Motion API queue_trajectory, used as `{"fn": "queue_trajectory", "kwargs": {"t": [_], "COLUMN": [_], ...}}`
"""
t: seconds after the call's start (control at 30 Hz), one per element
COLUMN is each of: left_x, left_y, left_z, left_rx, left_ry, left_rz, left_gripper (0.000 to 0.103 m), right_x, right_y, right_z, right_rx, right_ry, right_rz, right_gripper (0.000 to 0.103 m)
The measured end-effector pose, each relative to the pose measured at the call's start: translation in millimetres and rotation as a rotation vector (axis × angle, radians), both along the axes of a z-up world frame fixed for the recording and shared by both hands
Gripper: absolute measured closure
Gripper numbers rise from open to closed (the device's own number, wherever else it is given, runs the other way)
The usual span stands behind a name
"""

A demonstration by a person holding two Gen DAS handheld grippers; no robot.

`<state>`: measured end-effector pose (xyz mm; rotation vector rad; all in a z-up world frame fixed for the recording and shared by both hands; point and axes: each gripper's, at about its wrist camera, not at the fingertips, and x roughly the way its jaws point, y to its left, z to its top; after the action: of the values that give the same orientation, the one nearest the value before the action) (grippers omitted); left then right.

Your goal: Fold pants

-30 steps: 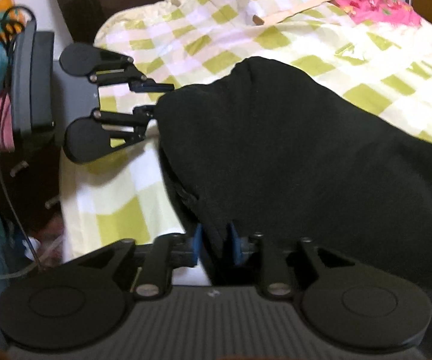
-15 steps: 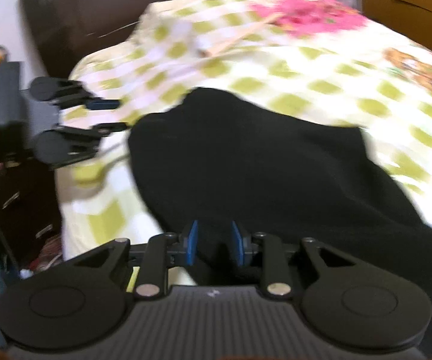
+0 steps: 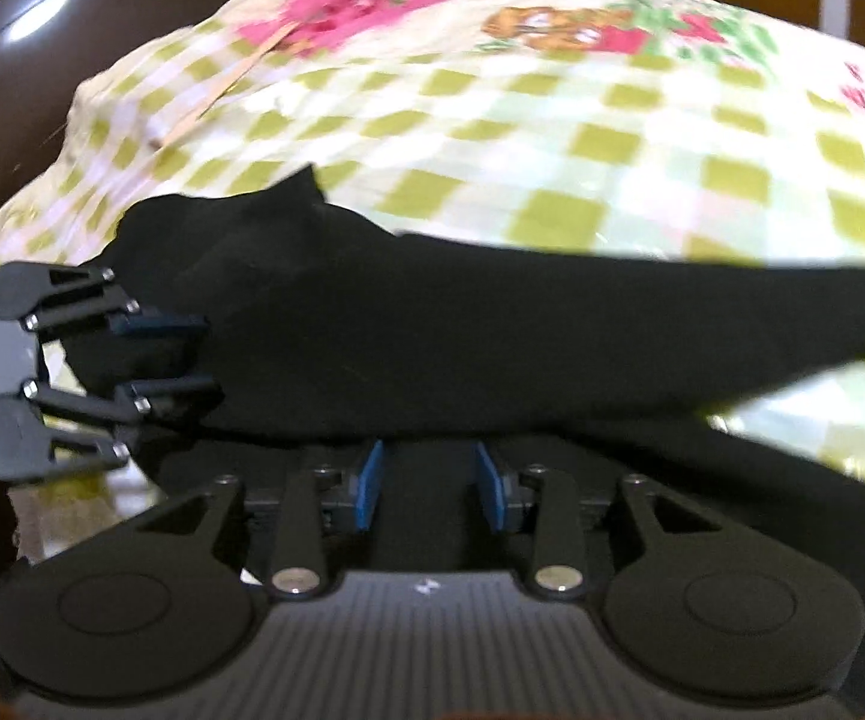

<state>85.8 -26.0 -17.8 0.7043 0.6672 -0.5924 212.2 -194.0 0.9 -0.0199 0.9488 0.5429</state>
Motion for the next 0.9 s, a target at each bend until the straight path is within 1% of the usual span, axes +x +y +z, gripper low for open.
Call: {"fn": "queue_trajectory", "kwargs": {"t": [0.07,0.1,0.17,0.2,0.23,0.33,0.37,0.4,0.43,0.47,0.53,0.57,0.7,0.77,0.8,0.9], "left_x": [-1,0,-3,-6,-10,-17,-17,-17,-17,-19,-20,-17,4,10,13,22], "left_y": [-13,-21,-33,-41,-44,-53,-56,-59,-62,-67,-77,-80,-84,-87,-88,-88], "left_z": [-7,-11,-15,-16,-16,-14,-13,-10,-8,-8,-16,-19,-17,-14,-13,-8], "left_rx": [0.057,0.083,0.110,0.121,0.128,0.138,0.124,0.101,0.082,0.089,0.153,0.163,0.122,0.099,0.084,0.042], "left_ry": [-0.030,-0.046,-0.077,-0.089,-0.102,-0.134,-0.130,-0.109,-0.087,-0.094,-0.164,-0.180,-0.168,-0.167,-0.160,-0.131], "left_rz": [-0.008,-0.009,-0.015,-0.019,-0.023,-0.031,-0.031,-0.036,-0.045,-0.053,-0.065,-0.059,0.024,0.035,0.041,0.070], "left_gripper": [0.053,0.053,0.053,0.053,0.053,0.053,0.053,0.049,0.046,0.045,0.044,0.044,0.044,0.050,0.055,0.061], "right_x": [-3,-3,-7,-7,-7,-9,-10,-13,-14,-14,-12,-10,-2,4,8,21], "right_y": [-6,-5,-2,-1,-2,-9,-10,-11,-11,-12,-16,-20,-41,-54,-61,-75], "right_z": [-7,-8,-10,-11,-12,-13,-13,-13,-13,-12,-12,-12,-8,-6,-5,-8], "right_rx": [-0.011,-0.045,-0.149,-0.178,-0.180,-0.140,-0.144,-0.159,-0.181,-0.199,-0.221,-0.234,-0.282,-0.312,-0.322,-0.383], "right_ry": [-0.027,-0.060,-0.145,-0.166,-0.169,-0.156,-0.170,-0.191,-0.218,-0.235,-0.251,-0.259,-0.294,-0.318,-0.322,-0.344], "right_rz": [0.007,0.025,0.086,0.113,0.136,0.155,0.166,0.170,0.177,0.187,0.193,0.193,0.170,0.138,0.123,0.112], "right_gripper": [0.068,0.068,0.068,0.068,0.068,0.067,0.067,0.067,0.067,0.066,0.066,0.066,0.066,0.065,0.064,0.064]}}
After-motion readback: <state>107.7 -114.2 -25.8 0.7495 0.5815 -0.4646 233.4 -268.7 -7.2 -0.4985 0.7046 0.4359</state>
